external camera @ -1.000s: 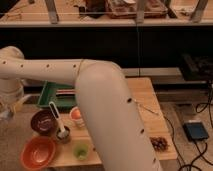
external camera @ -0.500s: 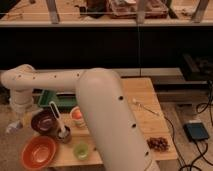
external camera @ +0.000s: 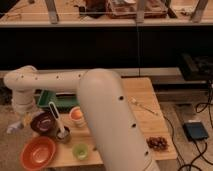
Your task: Wipe purple bowl with towel
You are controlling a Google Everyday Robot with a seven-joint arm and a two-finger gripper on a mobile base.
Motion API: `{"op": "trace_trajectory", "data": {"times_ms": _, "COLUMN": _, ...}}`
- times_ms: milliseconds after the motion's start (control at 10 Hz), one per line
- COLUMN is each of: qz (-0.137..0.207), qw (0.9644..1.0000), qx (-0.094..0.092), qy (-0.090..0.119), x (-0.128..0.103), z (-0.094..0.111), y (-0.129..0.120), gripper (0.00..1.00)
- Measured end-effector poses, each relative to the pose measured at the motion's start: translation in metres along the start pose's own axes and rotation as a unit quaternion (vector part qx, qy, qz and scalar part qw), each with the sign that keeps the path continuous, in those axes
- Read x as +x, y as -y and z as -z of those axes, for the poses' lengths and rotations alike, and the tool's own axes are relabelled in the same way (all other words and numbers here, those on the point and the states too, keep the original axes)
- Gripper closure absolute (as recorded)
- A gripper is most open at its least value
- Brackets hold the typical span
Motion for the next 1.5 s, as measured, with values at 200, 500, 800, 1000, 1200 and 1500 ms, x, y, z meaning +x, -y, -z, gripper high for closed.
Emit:
{"op": "trace_trajectory", "data": {"times_ms": 200, "qz": -0.04, "qw": 0.9988, "qx": -0.025, "qy": -0.014, "x": 0.013, "z": -0.018, "y": -0.013, "gripper": 1.0}}
{"op": "trace_trajectory", "data": {"times_ms": 500, "qz": -0.092, "qw": 0.9943, "qx": -0.041, "qy": -0.033, "x": 0.039, "z": -0.043, "y": -0.04, "gripper": 1.0}}
{"op": "trace_trajectory", "data": {"times_ms": 800, "qz": -0.113, "qw": 0.9922, "qx": -0.03, "qy": -0.043, "x": 0.041, "z": -0.033, "y": -0.047, "gripper": 1.0}}
{"op": "trace_trajectory", "data": {"times_ms": 1000, "qz": -0.117, "qw": 0.9918, "qx": -0.02, "qy": -0.047, "x": 0.045, "z": -0.024, "y": -0.046, "gripper": 1.0}}
{"op": "trace_trajectory", "data": {"times_ms": 1200, "qz": -0.112, "qw": 0.9925, "qx": -0.012, "qy": -0.048, "x": 0.05, "z": -0.018, "y": -0.037, "gripper": 1.0}}
{"op": "trace_trajectory", "data": {"times_ms": 1500, "qz": -0.091, "qw": 0.995, "qx": -0.008, "qy": -0.041, "x": 0.065, "z": -0.032, "y": -0.012, "gripper": 1.0}}
